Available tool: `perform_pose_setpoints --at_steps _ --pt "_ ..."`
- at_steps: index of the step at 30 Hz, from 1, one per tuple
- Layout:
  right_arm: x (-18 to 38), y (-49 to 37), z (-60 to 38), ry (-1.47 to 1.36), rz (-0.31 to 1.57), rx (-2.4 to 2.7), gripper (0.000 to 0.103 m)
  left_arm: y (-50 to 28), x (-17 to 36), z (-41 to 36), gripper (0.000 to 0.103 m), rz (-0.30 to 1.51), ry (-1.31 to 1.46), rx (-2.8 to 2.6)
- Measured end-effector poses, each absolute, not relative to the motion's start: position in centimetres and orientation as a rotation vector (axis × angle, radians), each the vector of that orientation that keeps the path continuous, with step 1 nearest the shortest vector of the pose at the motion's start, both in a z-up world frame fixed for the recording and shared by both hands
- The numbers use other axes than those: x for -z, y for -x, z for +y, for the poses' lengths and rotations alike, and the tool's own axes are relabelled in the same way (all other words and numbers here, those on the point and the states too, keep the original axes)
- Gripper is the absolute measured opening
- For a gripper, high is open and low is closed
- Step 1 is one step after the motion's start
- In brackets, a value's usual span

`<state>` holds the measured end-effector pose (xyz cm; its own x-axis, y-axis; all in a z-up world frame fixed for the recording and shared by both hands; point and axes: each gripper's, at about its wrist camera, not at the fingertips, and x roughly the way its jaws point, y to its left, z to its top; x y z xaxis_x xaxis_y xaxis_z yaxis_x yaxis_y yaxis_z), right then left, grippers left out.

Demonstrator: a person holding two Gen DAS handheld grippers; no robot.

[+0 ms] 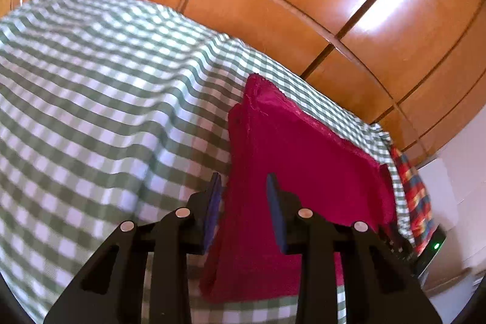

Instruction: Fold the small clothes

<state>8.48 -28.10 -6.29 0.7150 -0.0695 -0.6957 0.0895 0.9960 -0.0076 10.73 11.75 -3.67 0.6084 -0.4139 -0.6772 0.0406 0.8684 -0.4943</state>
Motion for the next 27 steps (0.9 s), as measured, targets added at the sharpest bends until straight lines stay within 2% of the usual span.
perform_pose_setpoints --at_steps 5,6,7,12,15,19,27 --pt "6.3 -8.5 -28.0 -0.025 0.766 0.091 0.082 -13.6 5.2 10.2 0.028 0.94 0.5 0.345" --pt "6.3 -8.5 -28.1 -0.025 0.766 0.09 0.082 -14.0 5.4 9.9 0.023 0.939 0.479 0.327" --pt "6.3 -8.5 -28.0 -0.025 0.765 0.091 0.082 -14.1 5.4 9.7 0.009 0.935 0.46 0.311" --pt "6.3 -8.5 -27.9 -0.02 0.76 0.091 0.082 -13.9 6.7 9.5 0.009 0.939 0.324 0.17" --pt "6.3 -8.5 -28.0 -0.022 0.76 0.089 0.082 -13.7 7.9 9.9 0.015 0.94 0.352 0.155" --pt "6.3 -8.5 -27.9 -0.024 0.759 0.089 0.082 -12.7 6.9 10.1 0.036 0.921 0.345 0.083" --pt "6.1 -8.5 -27.9 -0.033 0.77 0.086 0.083 -7.0 3.2 4.7 0.037 0.741 0.101 0.115"
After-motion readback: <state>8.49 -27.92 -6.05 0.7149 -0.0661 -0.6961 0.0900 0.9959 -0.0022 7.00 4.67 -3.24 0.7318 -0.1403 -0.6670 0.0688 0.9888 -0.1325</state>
